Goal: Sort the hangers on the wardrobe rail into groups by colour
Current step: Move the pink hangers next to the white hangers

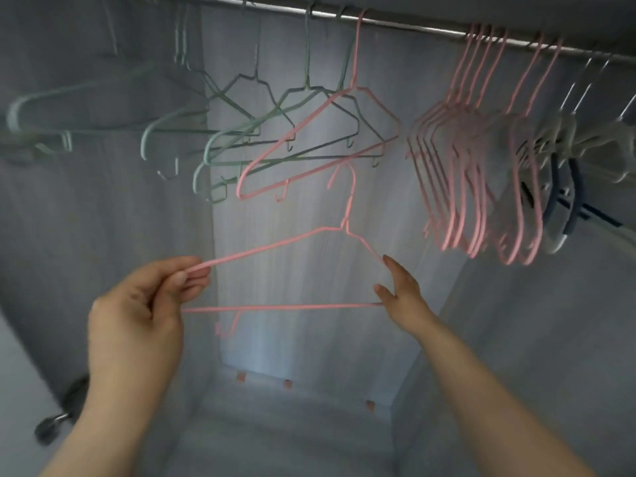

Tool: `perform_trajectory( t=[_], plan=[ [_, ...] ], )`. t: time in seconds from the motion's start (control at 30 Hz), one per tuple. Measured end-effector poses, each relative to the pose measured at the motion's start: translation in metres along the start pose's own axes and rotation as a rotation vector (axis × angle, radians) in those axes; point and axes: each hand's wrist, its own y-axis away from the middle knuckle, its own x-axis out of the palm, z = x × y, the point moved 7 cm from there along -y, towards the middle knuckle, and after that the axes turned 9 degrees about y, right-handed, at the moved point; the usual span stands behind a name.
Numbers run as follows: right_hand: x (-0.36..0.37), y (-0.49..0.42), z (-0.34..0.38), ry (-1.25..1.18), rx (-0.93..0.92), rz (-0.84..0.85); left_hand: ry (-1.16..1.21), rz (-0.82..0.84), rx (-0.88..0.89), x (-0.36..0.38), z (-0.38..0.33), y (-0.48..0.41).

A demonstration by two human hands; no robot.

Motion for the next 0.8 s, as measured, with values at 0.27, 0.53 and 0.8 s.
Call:
perform_trajectory(
  t=[0.27, 0.53, 0.8],
  plan=[
    [-0.003, 0.017, -0.013, -0.168, -0.083, 0.116, -0.002, -0.059, -0.059, -0.024, 0.035, 0.019],
    [-0.009, 0.075, -0.002, -0.091, -0.079, 0.301, -0.627, 0.131, -0.56, 0.001, 0.157, 0.043],
    [0.003, 0.11, 0.037, -1.065, 0.352, 0.331, -0.03, 0.597, -0.582, 0.131, 0.067, 0.138]
  ],
)
